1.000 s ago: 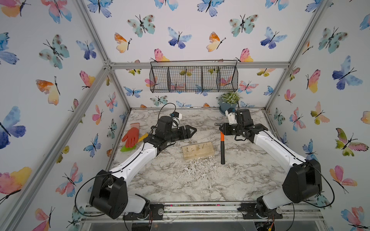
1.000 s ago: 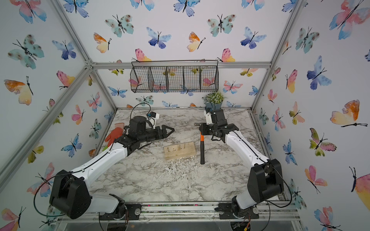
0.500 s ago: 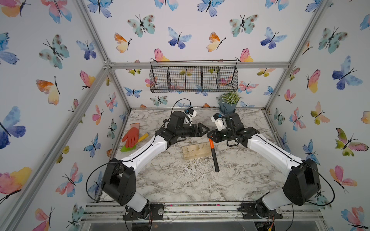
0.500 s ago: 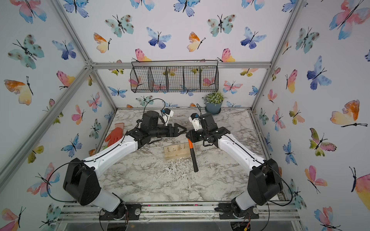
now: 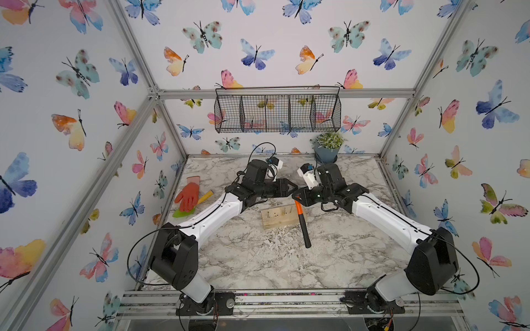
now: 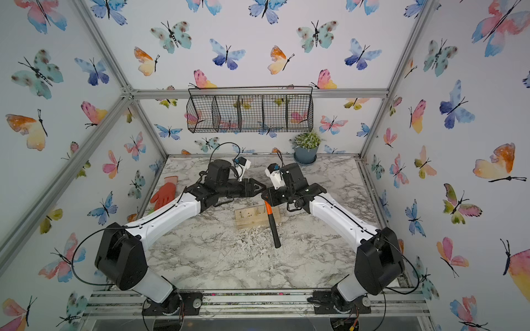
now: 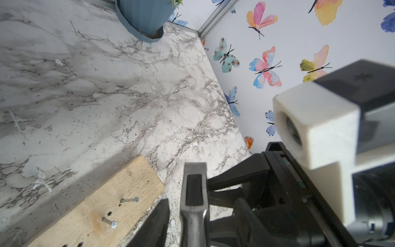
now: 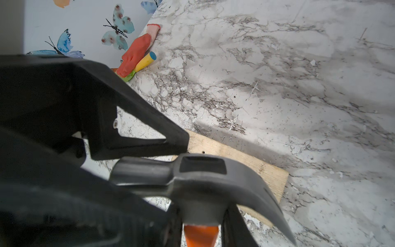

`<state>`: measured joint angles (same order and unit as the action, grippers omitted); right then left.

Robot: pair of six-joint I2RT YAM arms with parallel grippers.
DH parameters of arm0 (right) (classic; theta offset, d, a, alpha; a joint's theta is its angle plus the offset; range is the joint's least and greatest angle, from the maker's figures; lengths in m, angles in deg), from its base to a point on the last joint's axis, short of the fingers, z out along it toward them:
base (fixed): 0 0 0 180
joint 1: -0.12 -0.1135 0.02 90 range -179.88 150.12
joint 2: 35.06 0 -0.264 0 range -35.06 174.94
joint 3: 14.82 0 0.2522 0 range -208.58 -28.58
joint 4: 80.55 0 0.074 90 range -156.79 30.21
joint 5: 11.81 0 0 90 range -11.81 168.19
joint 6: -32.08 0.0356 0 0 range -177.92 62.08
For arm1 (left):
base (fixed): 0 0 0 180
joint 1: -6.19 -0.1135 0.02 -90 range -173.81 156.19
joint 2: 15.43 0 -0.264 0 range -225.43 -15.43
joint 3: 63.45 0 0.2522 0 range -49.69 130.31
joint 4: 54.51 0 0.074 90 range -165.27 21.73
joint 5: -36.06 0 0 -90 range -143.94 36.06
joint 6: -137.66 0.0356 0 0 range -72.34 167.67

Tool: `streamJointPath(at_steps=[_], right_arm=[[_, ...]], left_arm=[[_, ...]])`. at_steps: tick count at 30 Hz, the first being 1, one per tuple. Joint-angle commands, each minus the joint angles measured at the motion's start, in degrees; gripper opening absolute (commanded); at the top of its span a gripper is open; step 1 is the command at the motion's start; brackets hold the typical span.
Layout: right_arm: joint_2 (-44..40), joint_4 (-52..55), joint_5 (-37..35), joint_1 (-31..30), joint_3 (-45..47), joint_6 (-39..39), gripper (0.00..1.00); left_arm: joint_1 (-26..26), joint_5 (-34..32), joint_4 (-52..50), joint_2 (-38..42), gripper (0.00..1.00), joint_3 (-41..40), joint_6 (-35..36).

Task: Use a claw hammer to pull out a nail
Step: Pick up the hammer at the center of the board.

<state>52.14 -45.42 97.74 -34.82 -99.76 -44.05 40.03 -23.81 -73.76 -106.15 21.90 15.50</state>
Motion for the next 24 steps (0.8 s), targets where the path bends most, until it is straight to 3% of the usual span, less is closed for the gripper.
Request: streamJointPath(at_steps=[1,8,16,21,23,24], right_arm=[[-2.74,-5.01,2.33,-0.75,-0.45,-0.17,0.03],[-2.67,-6.07,2.98,-1.15,-0.11,0.03,0.03],[-2.3,-5.81,3.33,-1.34,-0.1,-0.44,0.03],[-2.03,-5.54,2.49,-1.35,-0.28,-0.25,0.03],[-2.16,-5.46,2.01,-1.29,-0.1,-0.12,0.12],[-2.28,-5.54,1.72,-1.29,0.09,0.26,0.23]], left_arm=[[0.26,0.72,-0.24,-1.12,0.46,0.24,0.58],[0.26,1.23,-0.42,-1.92,0.41,-0.05,0.57],[0.26,2.45,-0.3,-2.75,0.15,0.21,0.6],[0.26,2.52,-0.28,-3.15,0.05,0.86,0.77],[0.17,2.05,-0.48,-3.09,0.03,0.92,0.79],[0.09,1.63,-0.65,-2.99,0.03,0.92,0.94]])
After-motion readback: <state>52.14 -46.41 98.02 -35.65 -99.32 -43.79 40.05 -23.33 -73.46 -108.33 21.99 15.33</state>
